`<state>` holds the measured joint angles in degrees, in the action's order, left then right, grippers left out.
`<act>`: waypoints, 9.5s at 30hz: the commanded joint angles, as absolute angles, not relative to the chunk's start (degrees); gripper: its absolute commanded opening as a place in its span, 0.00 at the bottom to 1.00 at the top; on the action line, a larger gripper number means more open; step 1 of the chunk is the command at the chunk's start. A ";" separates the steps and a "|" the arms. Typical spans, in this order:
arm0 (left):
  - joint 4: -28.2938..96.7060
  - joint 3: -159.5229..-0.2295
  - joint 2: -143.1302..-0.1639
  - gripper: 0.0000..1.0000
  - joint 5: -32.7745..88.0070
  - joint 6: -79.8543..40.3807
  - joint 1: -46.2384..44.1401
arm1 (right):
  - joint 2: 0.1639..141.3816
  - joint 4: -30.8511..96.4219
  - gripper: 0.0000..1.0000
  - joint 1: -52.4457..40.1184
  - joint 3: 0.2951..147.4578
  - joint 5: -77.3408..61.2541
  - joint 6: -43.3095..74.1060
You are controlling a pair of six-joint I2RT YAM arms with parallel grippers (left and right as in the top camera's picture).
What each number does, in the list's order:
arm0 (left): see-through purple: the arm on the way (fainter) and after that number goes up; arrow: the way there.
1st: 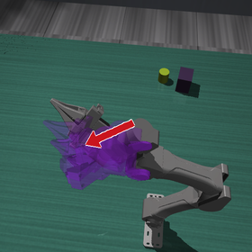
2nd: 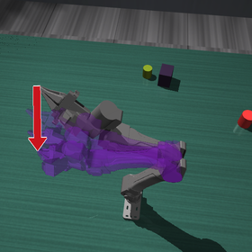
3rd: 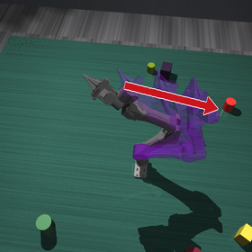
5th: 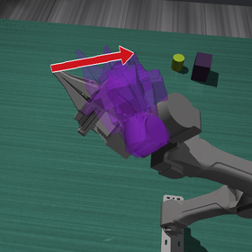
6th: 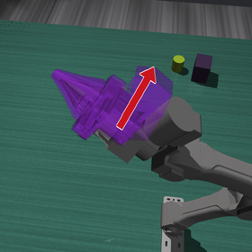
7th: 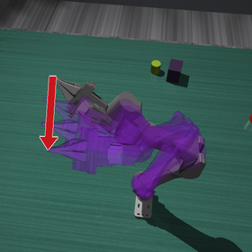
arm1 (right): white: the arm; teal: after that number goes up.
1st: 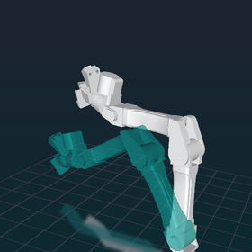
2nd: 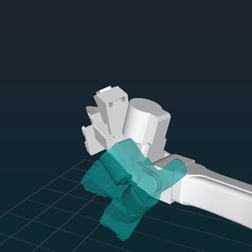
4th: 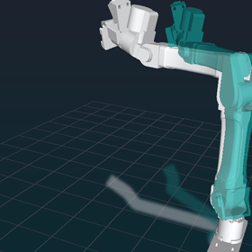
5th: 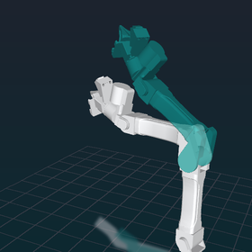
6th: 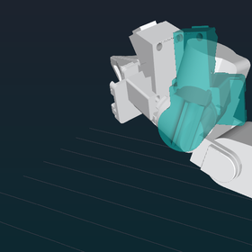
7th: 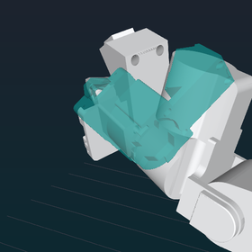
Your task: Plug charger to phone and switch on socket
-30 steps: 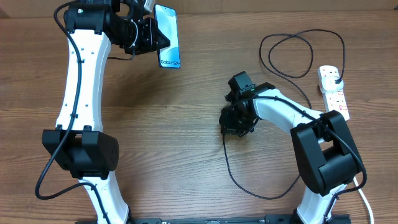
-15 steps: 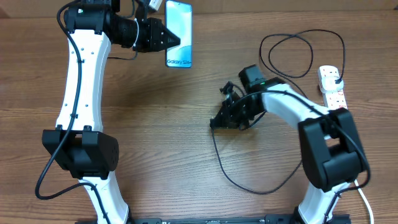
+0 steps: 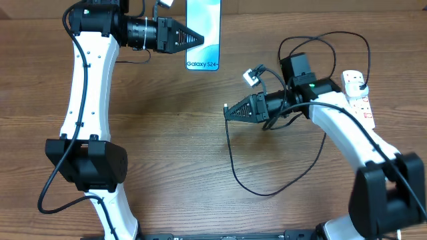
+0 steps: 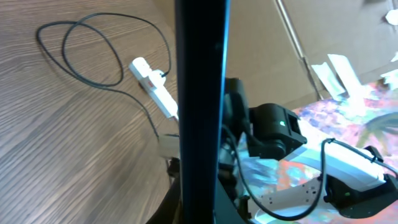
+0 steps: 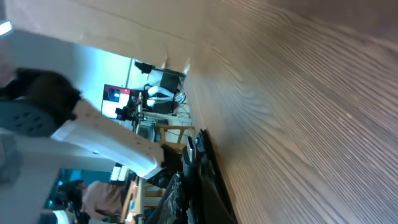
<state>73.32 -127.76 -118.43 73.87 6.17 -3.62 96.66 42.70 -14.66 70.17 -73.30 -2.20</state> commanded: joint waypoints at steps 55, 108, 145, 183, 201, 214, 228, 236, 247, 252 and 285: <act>77.73 -128.29 -117.95 0.04 84.12 6.26 -8.78 | 85.60 15.68 0.04 -17.63 72.14 -74.28 22.98; 77.78 -128.29 -117.95 0.04 84.27 6.24 -8.78 | 85.60 16.56 0.04 -16.78 72.14 -72.75 23.66; 77.32 -128.29 -117.95 0.04 83.40 6.44 -9.08 | 85.60 16.56 0.04 -17.41 72.12 -72.99 23.75; 77.38 -128.29 -117.95 0.04 83.40 6.44 -9.82 | 85.60 16.51 0.04 -17.41 72.14 -72.95 24.03; 77.76 -128.29 -117.95 0.04 82.67 6.11 -10.15 | 85.60 16.56 0.04 -17.41 72.14 -72.95 24.03; 77.73 -128.29 -117.95 0.04 83.90 5.74 -10.13 | 85.60 18.31 0.04 -17.47 72.12 -72.99 24.01; 77.76 -128.29 -117.95 0.04 84.12 5.54 -10.11 | 85.60 18.28 0.04 -17.30 72.12 -72.93 24.01; 77.76 -128.29 -117.95 0.04 85.14 5.56 -10.11 | 85.60 18.28 0.04 -17.30 72.12 -72.49 24.03; 77.76 -128.29 -117.95 0.04 82.00 5.61 -10.11 | 85.60 18.09 0.04 -17.30 72.12 -72.53 24.01; 77.78 -128.29 -117.95 0.04 82.02 5.58 -10.11 | 85.60 18.09 0.04 -17.30 72.12 -72.51 24.01; 77.76 -128.29 -117.95 0.04 82.13 5.58 -10.13 | 85.60 17.10 0.04 -16.38 72.12 -72.53 23.86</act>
<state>77.95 -127.76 -118.43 80.14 4.69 -9.67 87.15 17.67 -16.86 70.30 -72.18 23.97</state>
